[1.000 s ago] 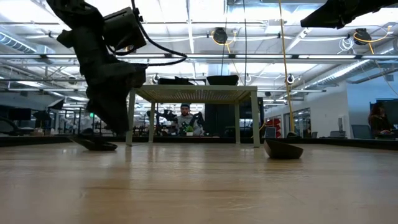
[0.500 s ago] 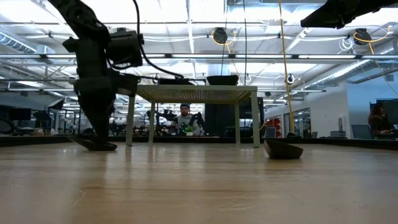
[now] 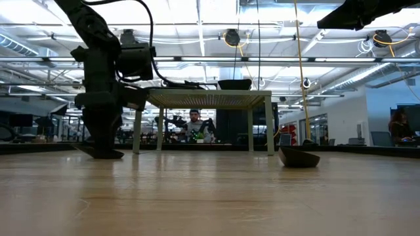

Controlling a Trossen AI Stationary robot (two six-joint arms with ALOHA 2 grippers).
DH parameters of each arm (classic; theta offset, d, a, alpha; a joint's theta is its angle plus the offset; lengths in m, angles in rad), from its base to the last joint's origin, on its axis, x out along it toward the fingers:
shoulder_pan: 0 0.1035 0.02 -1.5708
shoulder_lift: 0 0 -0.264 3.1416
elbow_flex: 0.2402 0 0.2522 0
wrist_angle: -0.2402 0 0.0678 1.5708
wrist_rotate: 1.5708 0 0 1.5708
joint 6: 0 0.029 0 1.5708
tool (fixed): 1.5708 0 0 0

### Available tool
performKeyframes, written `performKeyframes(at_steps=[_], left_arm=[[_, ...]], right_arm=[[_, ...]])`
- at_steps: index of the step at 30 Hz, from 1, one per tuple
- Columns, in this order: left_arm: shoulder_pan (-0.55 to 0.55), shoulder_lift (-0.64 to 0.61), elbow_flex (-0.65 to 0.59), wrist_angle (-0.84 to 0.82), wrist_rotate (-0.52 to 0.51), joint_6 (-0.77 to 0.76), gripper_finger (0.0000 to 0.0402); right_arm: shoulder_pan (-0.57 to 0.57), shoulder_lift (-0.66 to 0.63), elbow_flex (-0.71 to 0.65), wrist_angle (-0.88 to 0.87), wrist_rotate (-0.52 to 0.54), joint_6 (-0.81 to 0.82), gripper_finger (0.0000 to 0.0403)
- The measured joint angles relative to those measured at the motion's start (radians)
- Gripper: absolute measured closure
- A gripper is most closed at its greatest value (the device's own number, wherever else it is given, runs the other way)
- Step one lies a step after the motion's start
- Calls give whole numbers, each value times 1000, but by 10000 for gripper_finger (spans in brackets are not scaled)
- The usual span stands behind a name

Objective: Pick & Place Mini shaped plates
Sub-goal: Stack the black drop shaped plate on top of the other black drop shaped plate on the shelf

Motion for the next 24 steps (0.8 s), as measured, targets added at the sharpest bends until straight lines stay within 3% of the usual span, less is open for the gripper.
performKeyframes(at_steps=[4, 11, 21, 24], left_arm=[[-9, 0, -1, -6, -5, -50, 262], [-36, -13, -3, -10, 16, -135, 389], [-55, -204, -8, 14, 119, -284, 394], [-55, -274, -8, 106, 119, -353, 392]], right_arm=[[0, 0, 0, 0, 0, 0, 287], [0, 0, 0, 0, 0, 0, 287], [0, 0, 0, 0, 0, 0, 287], [0, 0, 0, 0, 0, 0, 287]])
